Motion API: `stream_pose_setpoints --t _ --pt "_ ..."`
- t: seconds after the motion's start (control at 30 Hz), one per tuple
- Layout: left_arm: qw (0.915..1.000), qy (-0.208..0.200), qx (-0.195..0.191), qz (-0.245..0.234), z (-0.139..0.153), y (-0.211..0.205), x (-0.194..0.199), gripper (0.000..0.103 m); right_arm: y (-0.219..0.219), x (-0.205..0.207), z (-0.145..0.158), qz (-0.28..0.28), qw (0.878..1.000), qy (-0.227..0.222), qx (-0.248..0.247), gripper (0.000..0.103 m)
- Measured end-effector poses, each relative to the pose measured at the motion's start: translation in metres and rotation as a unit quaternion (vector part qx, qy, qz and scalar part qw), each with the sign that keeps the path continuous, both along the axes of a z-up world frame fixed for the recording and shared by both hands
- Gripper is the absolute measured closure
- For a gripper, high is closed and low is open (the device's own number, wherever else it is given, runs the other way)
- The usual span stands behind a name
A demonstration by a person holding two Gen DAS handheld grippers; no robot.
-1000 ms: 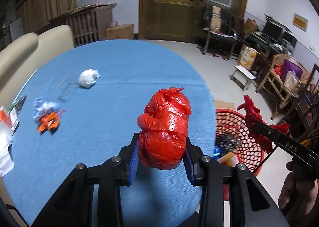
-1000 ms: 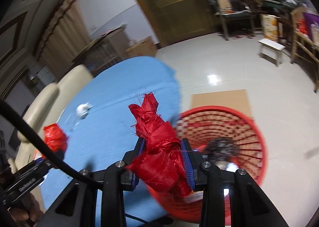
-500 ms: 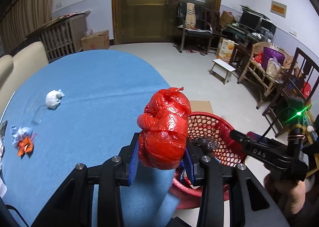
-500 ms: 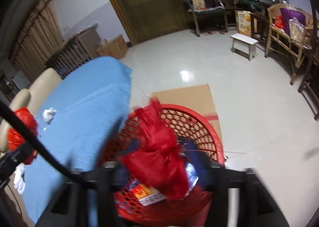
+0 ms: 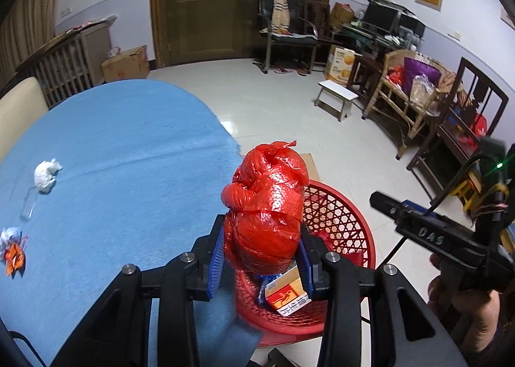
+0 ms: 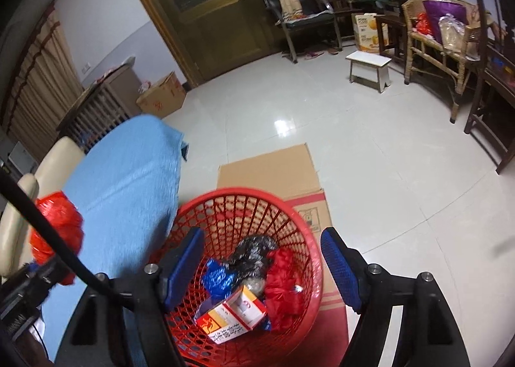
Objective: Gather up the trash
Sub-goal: 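Open the right gripper over the basket while the left opens to drop its bag, then move both grippers back over the table toward the orange bundle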
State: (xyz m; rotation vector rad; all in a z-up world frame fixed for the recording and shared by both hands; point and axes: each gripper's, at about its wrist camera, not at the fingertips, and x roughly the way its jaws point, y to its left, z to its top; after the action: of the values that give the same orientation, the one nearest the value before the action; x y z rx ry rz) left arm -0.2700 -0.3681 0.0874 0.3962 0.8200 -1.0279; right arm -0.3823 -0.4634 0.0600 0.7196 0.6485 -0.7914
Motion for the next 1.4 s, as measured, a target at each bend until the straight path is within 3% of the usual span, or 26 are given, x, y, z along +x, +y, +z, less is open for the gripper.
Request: stream_pose_setpoints --t 0.23,0.4,0.43,0.53,0.6,0.97,1.4 --pt "0.9997 -0.005 0.009 -0.021 -0.007 -0.028 -0.008 0.062 -0.008 -0.022 0.017 -0.024 0.999 -0.025 -0.008 0.025" --pt "0.9986 0.008 0.036 -0.037 -0.026 -0.049 -0.012 0.058 -0.009 -0.037 0.029 -0.032 0.999 -0.034 -0.014 0.025" --pt "0.9978 0.011 0.049 -0.042 -0.031 -0.052 -0.014 0.056 -0.009 -0.040 0.032 -0.035 0.999 -0.038 -0.014 0.025" --pt "0.9957 0.013 0.076 -0.051 -0.041 -0.058 -0.019 0.032 -0.009 -0.044 0.036 -0.040 0.998 -0.042 -0.016 0.025" --pt "0.9961 0.008 0.074 -0.046 -0.038 -0.054 -0.020 0.031 -0.007 -0.043 0.038 -0.039 0.998 -0.044 -0.016 0.025" --pt "0.9997 0.009 0.015 0.019 0.000 0.013 0.014 0.030 0.022 -0.007 0.048 0.011 0.999 -0.043 -0.028 0.025" --pt "0.9891 0.040 -0.001 0.142 -0.013 0.120 0.074 0.029 0.086 0.047 0.062 0.093 0.994 -0.034 -0.051 0.025"
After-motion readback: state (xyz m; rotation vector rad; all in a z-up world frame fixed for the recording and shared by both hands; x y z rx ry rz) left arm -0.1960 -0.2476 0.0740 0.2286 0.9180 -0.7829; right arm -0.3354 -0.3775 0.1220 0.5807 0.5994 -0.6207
